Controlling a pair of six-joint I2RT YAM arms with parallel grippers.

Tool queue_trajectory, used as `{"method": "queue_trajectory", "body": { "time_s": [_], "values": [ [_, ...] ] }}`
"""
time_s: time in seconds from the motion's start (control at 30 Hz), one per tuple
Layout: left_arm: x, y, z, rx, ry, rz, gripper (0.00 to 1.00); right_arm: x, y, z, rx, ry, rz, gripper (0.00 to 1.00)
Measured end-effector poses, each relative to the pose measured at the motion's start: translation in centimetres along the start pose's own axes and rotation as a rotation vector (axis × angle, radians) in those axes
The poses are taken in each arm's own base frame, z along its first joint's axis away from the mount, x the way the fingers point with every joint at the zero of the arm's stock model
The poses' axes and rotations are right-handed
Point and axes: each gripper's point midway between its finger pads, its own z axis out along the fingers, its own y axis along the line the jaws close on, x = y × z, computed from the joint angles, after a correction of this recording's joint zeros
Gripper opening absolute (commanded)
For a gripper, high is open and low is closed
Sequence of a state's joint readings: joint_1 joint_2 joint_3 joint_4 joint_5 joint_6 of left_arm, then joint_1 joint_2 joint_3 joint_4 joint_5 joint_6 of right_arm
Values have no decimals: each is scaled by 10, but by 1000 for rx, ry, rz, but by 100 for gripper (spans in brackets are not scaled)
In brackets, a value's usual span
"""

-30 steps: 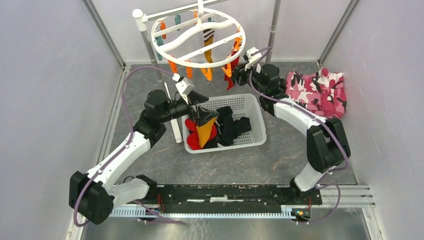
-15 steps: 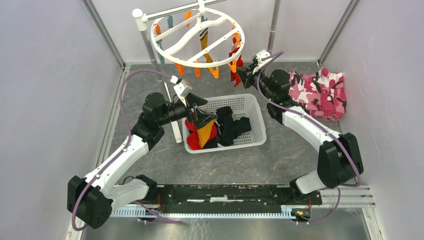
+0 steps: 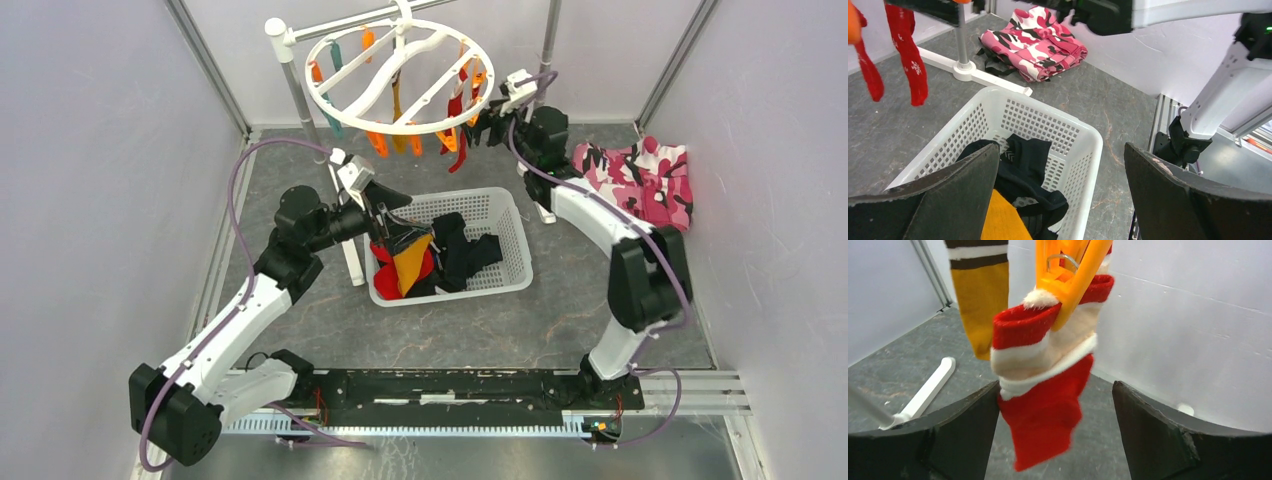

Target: Remove the socks clipped to the hanger

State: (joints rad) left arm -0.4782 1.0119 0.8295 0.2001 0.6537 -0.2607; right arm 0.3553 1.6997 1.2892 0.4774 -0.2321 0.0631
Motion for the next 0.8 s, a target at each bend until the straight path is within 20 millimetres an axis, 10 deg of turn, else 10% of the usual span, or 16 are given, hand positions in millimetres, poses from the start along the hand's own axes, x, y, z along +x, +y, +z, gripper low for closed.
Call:
{"method": "queue_trajectory", "body": {
  "time_s": [0.13,0.33,0.8],
  "values": [
    [-6,-2,-5,-4,-15,10,100,22,-6,32,-4,-4,21,63],
    [-13,-1,-12,-21,-27,16,100,42,-4,51,-30,-10,75,0],
    [-12,0,-14,-29,-21,10,100,-37,-5,-20,61,-141,35,0]
  ]
}}
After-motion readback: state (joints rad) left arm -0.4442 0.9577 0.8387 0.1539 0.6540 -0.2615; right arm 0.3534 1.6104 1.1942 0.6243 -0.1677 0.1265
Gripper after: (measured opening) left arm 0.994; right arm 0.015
